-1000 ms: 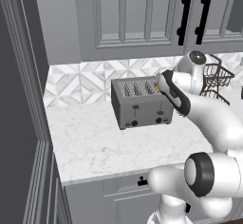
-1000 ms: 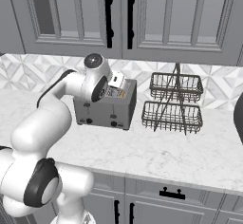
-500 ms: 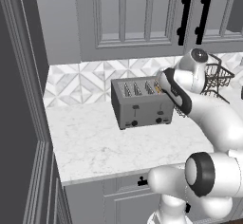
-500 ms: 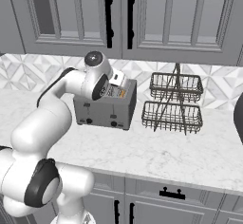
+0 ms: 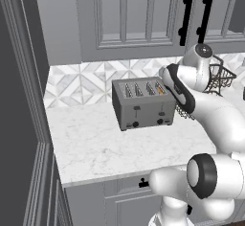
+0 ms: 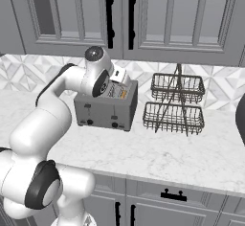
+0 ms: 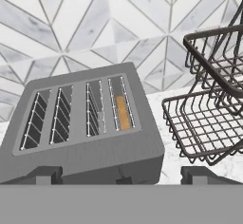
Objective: Start the toaster. Once the lever pops up, take the bread to the plate on the dining counter.
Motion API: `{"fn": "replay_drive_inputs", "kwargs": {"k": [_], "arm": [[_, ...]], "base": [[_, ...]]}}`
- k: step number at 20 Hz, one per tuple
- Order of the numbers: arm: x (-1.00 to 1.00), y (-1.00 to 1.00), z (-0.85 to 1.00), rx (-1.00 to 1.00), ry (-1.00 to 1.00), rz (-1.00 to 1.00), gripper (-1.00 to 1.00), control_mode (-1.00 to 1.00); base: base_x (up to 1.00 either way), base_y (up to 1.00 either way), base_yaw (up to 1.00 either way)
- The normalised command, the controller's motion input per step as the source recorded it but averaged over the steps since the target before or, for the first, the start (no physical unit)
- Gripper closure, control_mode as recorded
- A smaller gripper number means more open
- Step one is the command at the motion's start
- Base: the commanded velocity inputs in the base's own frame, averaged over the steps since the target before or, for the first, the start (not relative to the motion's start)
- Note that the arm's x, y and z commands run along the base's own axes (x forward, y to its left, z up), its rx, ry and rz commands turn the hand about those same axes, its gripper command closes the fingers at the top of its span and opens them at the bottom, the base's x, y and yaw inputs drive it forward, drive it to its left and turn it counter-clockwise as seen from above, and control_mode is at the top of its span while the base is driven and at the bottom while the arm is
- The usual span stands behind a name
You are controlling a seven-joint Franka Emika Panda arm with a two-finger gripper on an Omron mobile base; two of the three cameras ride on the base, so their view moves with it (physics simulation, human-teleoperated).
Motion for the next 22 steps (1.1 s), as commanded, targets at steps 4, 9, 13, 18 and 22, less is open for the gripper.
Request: {"fn": "replay_drive_inputs", "kwargs": {"k": [4,9,13,18,22], "arm": [[0.00,0.00,0.00,0.00,0.00,0.00,-1.00,-1.00],[0.00,0.00,0.00,0.00,0.00,0.00,-1.00,-1.00],[0.00,0.00,0.00,0.00,0.00,0.00,-1.00,-1.00],[0.00,0.00,0.00,0.00,0.00,0.00,-1.00,-1.00],[0.00,0.00,0.00,0.00,0.00,0.00,-1.00,-1.00]], "base": [[0.00,0.00,0.00],[0.00,0.00,0.00],[0.00,0.00,0.00],[0.00,0.00,0.00],[0.00,0.00,0.00]]}}
